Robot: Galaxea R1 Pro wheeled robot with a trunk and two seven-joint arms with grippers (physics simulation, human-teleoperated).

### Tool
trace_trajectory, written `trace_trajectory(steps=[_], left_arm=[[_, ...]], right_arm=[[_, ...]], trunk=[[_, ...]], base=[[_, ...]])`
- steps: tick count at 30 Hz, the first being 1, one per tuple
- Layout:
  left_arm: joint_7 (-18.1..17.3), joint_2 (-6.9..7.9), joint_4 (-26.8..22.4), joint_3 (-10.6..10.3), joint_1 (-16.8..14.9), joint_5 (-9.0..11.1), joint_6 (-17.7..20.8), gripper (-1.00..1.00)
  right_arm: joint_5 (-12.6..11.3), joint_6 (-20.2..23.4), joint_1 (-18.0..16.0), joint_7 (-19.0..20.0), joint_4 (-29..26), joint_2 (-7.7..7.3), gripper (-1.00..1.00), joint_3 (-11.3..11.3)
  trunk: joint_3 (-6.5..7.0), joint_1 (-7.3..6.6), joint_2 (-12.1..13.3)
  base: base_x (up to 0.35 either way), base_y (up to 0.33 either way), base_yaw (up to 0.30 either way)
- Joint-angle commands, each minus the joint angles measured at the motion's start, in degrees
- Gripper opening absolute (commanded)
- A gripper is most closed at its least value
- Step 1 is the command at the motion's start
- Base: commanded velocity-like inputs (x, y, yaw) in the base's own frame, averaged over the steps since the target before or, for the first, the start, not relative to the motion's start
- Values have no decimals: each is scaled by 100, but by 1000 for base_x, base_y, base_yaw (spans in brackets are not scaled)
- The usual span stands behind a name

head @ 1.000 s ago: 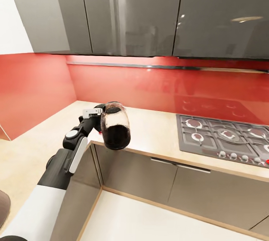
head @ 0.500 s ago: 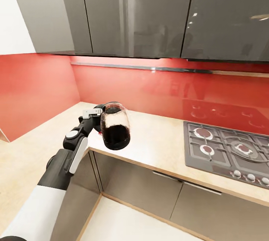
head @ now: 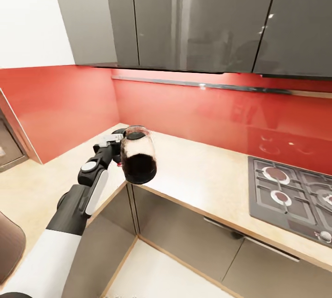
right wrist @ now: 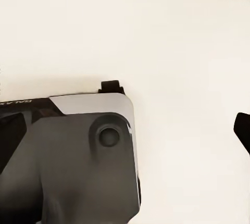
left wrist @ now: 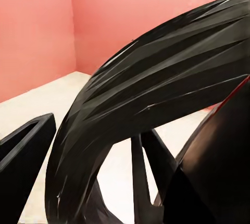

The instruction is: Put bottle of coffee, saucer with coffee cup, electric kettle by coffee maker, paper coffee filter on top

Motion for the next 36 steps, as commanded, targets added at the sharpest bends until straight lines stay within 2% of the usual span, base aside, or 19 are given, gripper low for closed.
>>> trace_trajectory(steps=[1, 6, 16, 22, 36], left_arm=[[154, 5, -8, -28, -8, 66, 13, -100], [329, 1, -8, -38, -9, 68, 14, -100], [341, 12, -8, -39, 0, 80, 21, -100], [336, 4, -8, -47, 118, 82, 13, -100], [345, 20, 1, -39, 155, 65, 12, -100]], right_arm=[[-54, 37, -1, -19, -15, -1, 100, 50], [-54, 37, -1, -17, -15, -1, 100, 42], [-60, 37, -1, -15, -22, -1, 100, 42], [-55, 37, -1, -19, -21, -1, 100, 42], [-55, 37, -1, -19, -15, -1, 100, 42]], trunk=[[-12, 3, -13], [-12, 3, -13], [-12, 3, -13], [-12, 3, -13], [-12, 3, -13]], base=[[0, 0, 224], [0, 0, 69], [0, 0, 3], [117, -43, 13], [243, -157, 245]])
